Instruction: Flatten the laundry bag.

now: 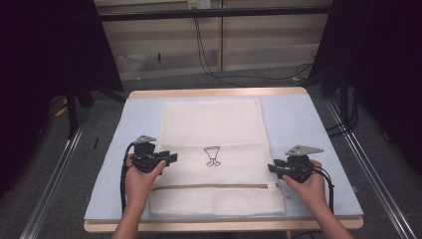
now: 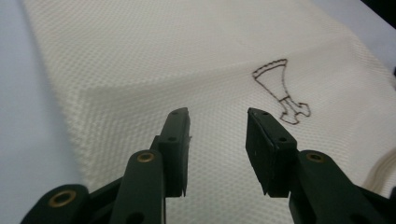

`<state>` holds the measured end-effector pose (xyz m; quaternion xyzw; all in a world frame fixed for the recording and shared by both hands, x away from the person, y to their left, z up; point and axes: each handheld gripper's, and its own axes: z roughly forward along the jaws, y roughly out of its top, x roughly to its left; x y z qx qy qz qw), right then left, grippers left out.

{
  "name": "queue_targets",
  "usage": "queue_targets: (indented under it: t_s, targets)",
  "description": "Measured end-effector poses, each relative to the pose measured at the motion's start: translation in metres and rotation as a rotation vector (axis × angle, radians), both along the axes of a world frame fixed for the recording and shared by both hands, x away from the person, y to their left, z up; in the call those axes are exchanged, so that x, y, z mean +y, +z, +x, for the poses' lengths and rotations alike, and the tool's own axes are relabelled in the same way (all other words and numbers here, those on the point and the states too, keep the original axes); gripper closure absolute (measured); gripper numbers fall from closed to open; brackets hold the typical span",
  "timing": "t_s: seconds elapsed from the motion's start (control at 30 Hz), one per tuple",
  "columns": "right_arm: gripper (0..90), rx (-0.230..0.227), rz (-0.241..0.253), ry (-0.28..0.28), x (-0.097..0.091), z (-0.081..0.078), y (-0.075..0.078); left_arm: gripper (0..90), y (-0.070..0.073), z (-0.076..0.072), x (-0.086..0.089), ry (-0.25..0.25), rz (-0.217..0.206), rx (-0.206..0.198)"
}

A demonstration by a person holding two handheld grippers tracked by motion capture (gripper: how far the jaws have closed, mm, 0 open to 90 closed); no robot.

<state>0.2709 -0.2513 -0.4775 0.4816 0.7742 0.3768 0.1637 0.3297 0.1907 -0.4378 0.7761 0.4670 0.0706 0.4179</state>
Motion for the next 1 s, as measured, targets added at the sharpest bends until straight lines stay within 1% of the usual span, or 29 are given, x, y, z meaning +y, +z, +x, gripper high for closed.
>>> queue_targets:
  t_s: [0.03, 0.07, 0.1, 0.13, 0.17, 0.2, 0.23, 0.27, 0.3, 0.33, 0.37, 0.4, 0.43, 0.47, 0.5, 0.6, 0.63, 0.7, 0.73, 0.8, 0.9, 0.97, 1.0]
  targets:
    - [62.3, 0.01, -0.002, -0.006, 0.0, 0.0, -0.002, 60.2, 0.001, 0.0, -0.004, -0.015, 0.0, 0.004]
    - [63.3, 0.028, 0.009, -0.008, 0.001, 0.0, -0.004, 60.2, 0.001, 0.0, -0.004, -0.015, 0.0, 0.004]
    - [64.1, 0.042, 0.017, 0.002, 0.002, -0.001, -0.006, 61.2, 0.001, -0.001, -0.012, -0.043, -0.008, 0.01]
    - [66.3, 0.031, 0.002, 0.001, 0.003, -0.002, -0.007, 61.3, 0.001, -0.001, -0.012, -0.043, -0.008, 0.01]
    - [73.8, 0.034, 0.006, 0.009, 0.004, -0.001, -0.006, 61.3, 0.002, -0.003, -0.02, -0.063, -0.005, 0.007]
    - [79.7, 0.051, 0.024, 0.019, 0.004, -0.002, -0.005, 61.3, 0.003, -0.004, -0.023, -0.08, 0.005, 0.003]
    - [83.0, 0.05, 0.028, 0.017, 0.004, -0.002, -0.005, 61.2, 0.004, -0.005, -0.027, -0.095, -0.001, 0.006]
    - [84.2, 0.053, 0.025, 0.021, 0.006, -0.003, -0.005, 60.7, 0.005, -0.006, -0.032, -0.103, -0.012, 0.006]
    - [84.8, 0.055, 0.021, 0.029, 0.007, -0.004, -0.004, 59.9, 0.006, -0.007, -0.036, -0.124, -0.002, 0.005]
    - [84.9, 0.053, 0.024, 0.039, 0.007, -0.004, -0.004, 59.9, 0.007, -0.008, -0.04, -0.133, -0.003, 0.012]
    - [84.6, 0.056, 0.026, 0.038, 0.008, -0.005, -0.004, 59.8, 0.007, -0.009, -0.044, -0.136, -0.003, 0.014]
    - [84.6, 0.056, 0.026, 0.038, 0.008, -0.005, -0.004, 59.0, 0.007, -0.009, -0.044, -0.136, -0.003, 0.014]
    - [77.2, 0.049, 0.021, 0.037, 0.008, -0.006, -0.004, 58.0, 0.007, -0.01, -0.047, -0.143, -0.001, 0.015]
    - [77.2, 0.049, 0.021, 0.037, 0.008, -0.006, -0.004, 58.0, 0.007, -0.011, -0.051, -0.146, -0.004, 0.021]
    - [66.9, 0.015, 0.024, 0.028, 0.007, -0.008, -0.003, 55.8, 0.007, -0.013, -0.058, -0.167, 0.013, 0.033]
    - [61.7, -0.036, 0.017, 0.032, 0.004, -0.013, 0.004, 56.0, 0.006, -0.016, -0.07, -0.186, 0.013, 0.055]
    - [61.3, -0.05, 0.014, 0.036, 0.003, -0.015, 0.006, 56.1, 0.007, -0.017, -0.074, -0.194, 0.01, 0.071]
    - [62.4, -0.086, 0.01, 0.036, 0.0, -0.019, 0.011, 57.0, 0.007, -0.019, -0.081, -0.221, 0.009, 0.096]
    - [63.8, -0.091, 0.011, 0.038, -0.001, -0.021, 0.013, 57.4, 0.007, -0.02, -0.085, -0.235, 0.016, 0.094]
    - [64.2, -0.113, 0.008, 0.052, -0.002, -0.025, 0.014, 57.4, 0.007, -0.023, -0.092, -0.25, 0.004, 0.104]
    - [67.6, -0.128, -0.016, 0.085, -0.003, -0.032, 0.013, 57.5, 0.008, -0.025, -0.102, -0.281, 0.003, 0.109]
    - [73.3, -0.138, -0.023, 0.102, -0.004, -0.037, 0.012, 57.4, 0.009, -0.028, -0.109, -0.296, 0.007, 0.101]
    - [74.4, -0.138, -0.019, 0.109, -0.005, -0.039, 0.012, 56.9, 0.009, -0.029, -0.112, -0.302, 0.003, 0.102]
